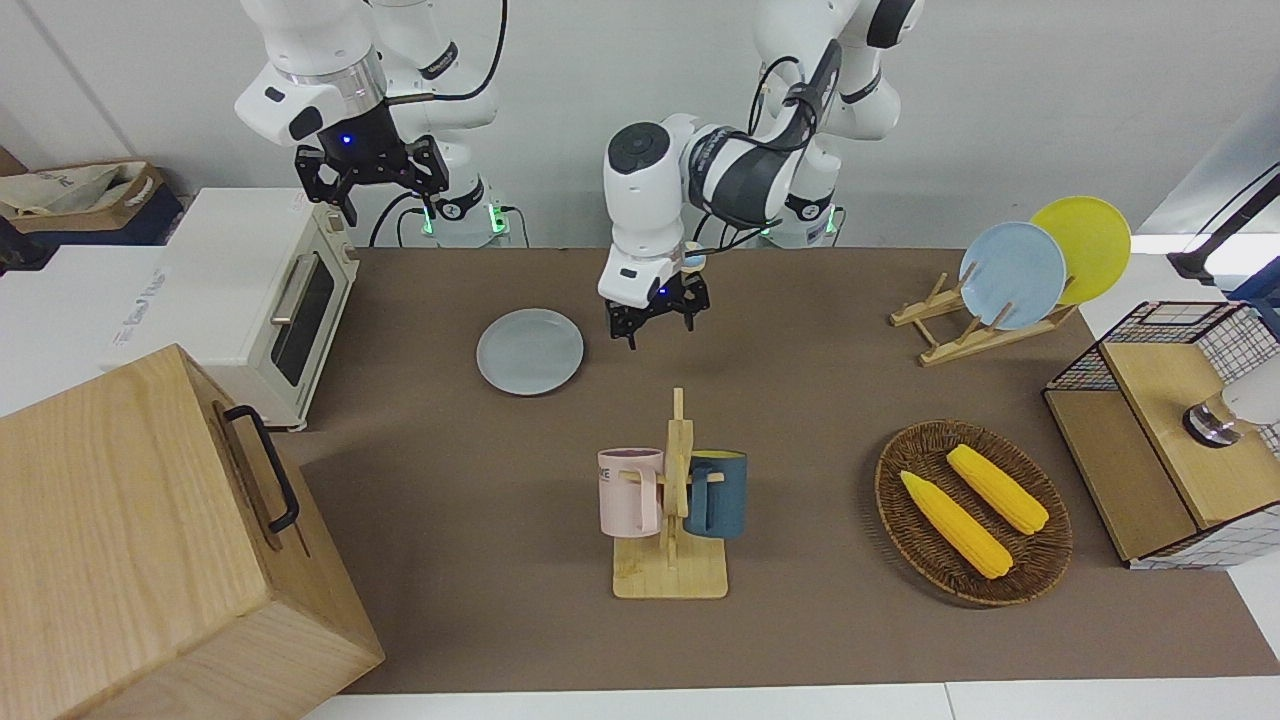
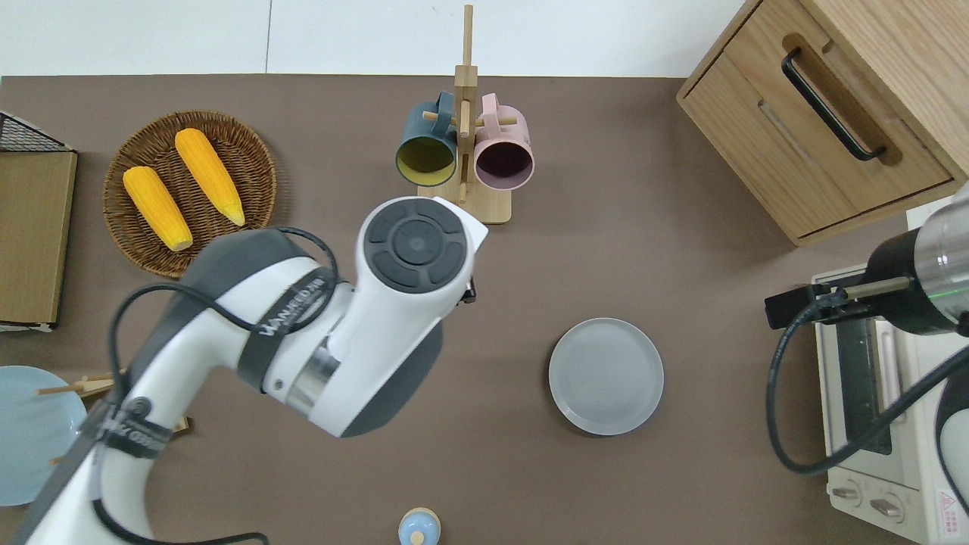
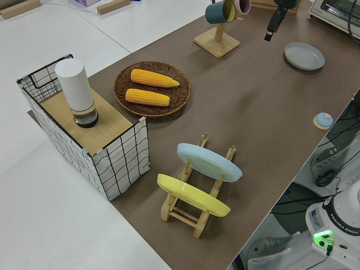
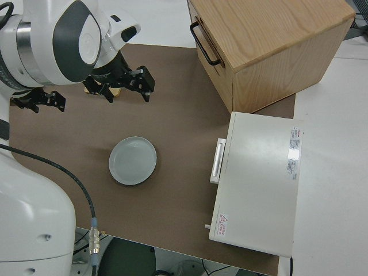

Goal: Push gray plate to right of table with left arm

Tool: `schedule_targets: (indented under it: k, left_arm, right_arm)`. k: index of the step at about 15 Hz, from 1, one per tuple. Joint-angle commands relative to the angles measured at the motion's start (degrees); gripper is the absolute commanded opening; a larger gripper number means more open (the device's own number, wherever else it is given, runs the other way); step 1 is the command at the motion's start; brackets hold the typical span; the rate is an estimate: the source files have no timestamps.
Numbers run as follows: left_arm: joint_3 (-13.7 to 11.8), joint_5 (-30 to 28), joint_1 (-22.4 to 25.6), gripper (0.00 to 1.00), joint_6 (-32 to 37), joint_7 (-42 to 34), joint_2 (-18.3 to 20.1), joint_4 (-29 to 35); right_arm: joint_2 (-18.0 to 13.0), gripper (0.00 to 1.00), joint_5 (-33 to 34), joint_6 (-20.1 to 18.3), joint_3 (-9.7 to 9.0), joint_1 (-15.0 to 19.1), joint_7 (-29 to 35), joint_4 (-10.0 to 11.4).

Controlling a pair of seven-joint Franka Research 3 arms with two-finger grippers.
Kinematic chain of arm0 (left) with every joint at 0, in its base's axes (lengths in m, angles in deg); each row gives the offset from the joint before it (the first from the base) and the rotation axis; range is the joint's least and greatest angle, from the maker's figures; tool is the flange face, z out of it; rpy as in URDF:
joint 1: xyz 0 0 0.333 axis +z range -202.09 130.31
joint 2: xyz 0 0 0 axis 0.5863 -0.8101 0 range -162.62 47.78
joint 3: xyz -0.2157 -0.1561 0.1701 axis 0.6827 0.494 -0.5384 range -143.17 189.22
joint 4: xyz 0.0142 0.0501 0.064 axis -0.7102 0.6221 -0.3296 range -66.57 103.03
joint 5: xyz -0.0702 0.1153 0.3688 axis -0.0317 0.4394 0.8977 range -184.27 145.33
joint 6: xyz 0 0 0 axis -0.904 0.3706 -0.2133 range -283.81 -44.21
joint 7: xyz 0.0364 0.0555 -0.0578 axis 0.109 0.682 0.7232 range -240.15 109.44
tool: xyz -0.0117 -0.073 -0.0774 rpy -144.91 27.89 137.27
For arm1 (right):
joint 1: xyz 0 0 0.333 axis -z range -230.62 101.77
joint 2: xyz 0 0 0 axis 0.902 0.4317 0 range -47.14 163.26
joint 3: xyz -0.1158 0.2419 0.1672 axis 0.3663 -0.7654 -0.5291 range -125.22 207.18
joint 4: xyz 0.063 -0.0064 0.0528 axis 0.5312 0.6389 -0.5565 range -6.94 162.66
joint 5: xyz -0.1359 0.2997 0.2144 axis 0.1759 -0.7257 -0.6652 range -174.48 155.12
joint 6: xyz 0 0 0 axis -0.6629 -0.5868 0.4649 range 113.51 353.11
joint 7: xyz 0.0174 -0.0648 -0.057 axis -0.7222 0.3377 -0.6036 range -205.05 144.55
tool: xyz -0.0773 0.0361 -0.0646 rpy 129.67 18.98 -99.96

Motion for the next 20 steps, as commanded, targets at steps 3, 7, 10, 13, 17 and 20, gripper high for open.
schedule_targets:
  k: [3,7,10,13,17,20]
  left_arm:
    - [0.13,-4.18,11.46,0.99,7.70,-18.99,7.48,0.54]
    - [0.13,-4.27,19.28,0.99,7.88,-28.56,8.72,0.54]
    - [0.13,-4.27,24.65,0.99,8.23,-36.74,8.89,0.54]
    - [0.13,-4.97,28.61,1.00,8.06,-43.87,8.90,0.63]
    - [0.39,-5.24,28.88,1.00,6.05,-45.91,8.63,2.64]
    - [0.48,-7.17,28.53,1.00,1.13,-45.73,10.47,7.30]
  right_arm:
    - [-0.17,0.983,-0.59,-0.87,-0.78,1.16,0.06,-0.46]
    - [-0.17,0.983,-0.59,-0.87,-0.87,1.16,0.06,-0.46]
    - [-0.17,0.983,-0.59,-0.87,-0.87,1.16,0.06,-0.46]
    - [-0.17,0.983,-0.59,-0.87,-0.78,1.16,0.06,-0.46]
    - [-0.17,0.983,-0.59,-0.87,-0.78,1.16,0.06,-0.46]
    - [-0.17,0.983,-0.59,-0.87,-0.78,1.16,0.06,-0.46]
